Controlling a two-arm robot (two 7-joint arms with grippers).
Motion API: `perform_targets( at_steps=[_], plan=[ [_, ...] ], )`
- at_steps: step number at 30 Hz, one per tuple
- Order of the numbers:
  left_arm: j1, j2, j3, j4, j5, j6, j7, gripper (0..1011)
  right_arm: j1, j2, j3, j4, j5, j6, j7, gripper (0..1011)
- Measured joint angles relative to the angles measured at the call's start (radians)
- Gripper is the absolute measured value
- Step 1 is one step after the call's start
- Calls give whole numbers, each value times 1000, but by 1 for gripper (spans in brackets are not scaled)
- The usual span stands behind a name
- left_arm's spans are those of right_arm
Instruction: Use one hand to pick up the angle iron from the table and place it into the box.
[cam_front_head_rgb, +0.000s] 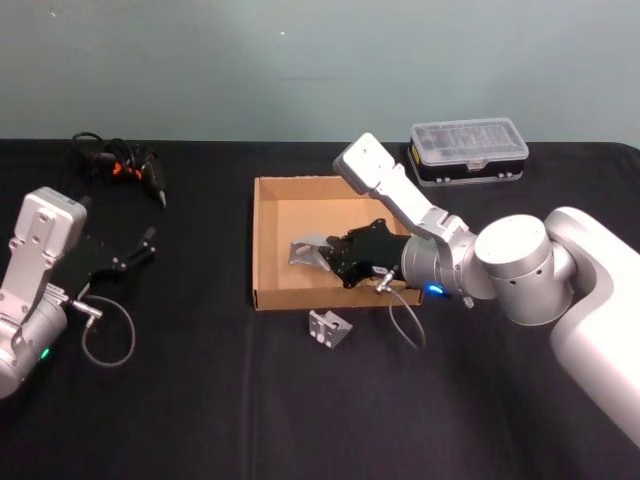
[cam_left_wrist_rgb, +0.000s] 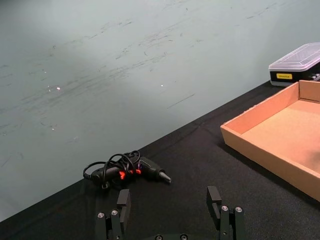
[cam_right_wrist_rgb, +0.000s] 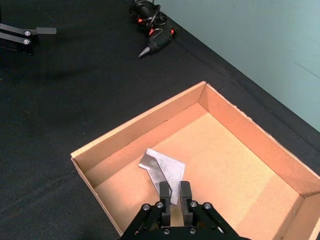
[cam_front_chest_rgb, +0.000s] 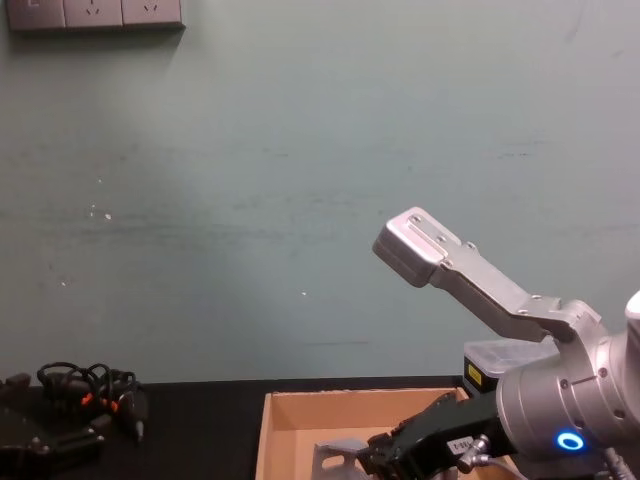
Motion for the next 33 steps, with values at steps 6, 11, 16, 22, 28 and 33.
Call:
perform_targets(
  at_steps=[6,11,16,22,28,33],
  plan=[
    [0,0,0,0,0,0,0,1000,-7,-6,13,2,-12,-14,3,272],
    [0,0,0,0,0,0,0,1000,-25,-8,41,-19,-15,-39,-6,427],
    [0,0,0,0,0,0,0,1000,-44,-4,66,-50,-15,-50,-12,569],
    [0,0,0,0,0,0,0,1000,-88,23,102,-128,-12,-54,-15,765],
    [0,0,0,0,0,0,0,1000,-144,57,143,-211,-11,-64,-20,941],
    [0,0,0,0,0,0,0,1000,-193,80,183,-282,0,-73,-30,1003]
  ],
)
